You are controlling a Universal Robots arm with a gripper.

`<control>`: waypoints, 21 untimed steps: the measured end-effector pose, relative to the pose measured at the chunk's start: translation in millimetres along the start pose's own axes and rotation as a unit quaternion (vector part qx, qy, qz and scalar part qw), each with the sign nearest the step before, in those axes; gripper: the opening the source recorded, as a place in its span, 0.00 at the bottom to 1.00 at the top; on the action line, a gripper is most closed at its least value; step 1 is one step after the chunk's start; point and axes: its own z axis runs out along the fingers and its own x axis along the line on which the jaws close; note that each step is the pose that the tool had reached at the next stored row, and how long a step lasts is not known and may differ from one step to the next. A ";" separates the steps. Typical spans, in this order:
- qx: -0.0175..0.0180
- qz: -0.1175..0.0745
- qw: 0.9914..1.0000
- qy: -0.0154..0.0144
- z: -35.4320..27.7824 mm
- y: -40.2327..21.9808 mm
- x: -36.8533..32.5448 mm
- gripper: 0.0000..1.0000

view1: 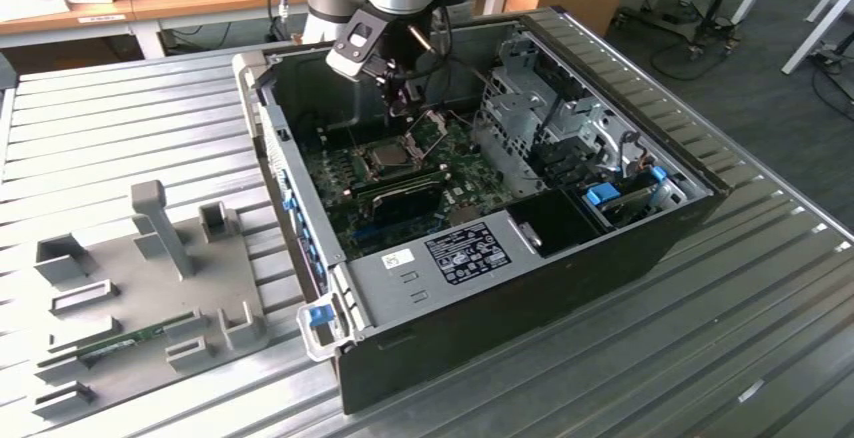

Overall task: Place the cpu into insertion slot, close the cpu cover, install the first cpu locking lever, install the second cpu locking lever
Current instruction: 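Close the cpu cover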

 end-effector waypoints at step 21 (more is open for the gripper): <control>0.000 0.000 1.000 0.000 -2.7 4.8 0.2 0.11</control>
